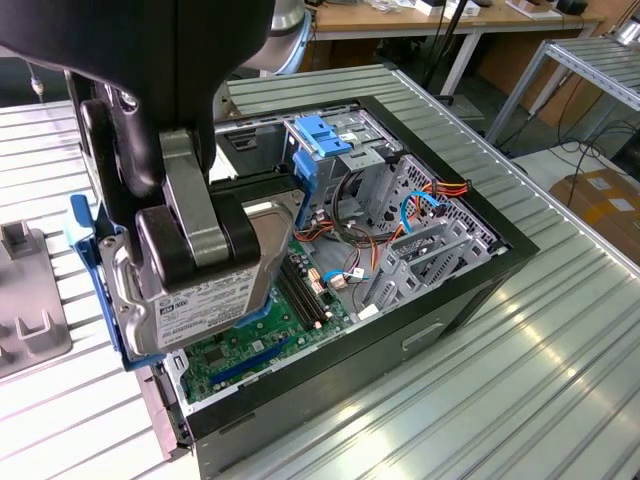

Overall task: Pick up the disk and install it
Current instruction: 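Pick up the disk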

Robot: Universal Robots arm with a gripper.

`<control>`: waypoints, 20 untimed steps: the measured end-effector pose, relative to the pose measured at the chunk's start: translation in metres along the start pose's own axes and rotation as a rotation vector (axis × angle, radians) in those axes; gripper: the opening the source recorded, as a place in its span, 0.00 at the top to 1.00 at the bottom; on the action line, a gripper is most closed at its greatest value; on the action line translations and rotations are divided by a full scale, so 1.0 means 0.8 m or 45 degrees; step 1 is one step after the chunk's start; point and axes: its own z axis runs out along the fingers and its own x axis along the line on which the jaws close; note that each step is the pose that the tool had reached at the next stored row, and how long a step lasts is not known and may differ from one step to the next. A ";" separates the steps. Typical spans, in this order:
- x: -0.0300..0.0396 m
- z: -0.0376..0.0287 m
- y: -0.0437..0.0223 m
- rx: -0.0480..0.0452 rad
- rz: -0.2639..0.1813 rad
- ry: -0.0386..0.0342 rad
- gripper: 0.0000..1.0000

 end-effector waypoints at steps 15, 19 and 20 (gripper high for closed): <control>0.0089 -0.0011 -0.0227 0.000 0.000 0.0000 0.63; 0.0089 -0.0011 -0.0329 0.000 0.000 -0.0002 0.63; 0.0088 -0.0011 -0.0345 0.000 0.000 -0.0002 0.63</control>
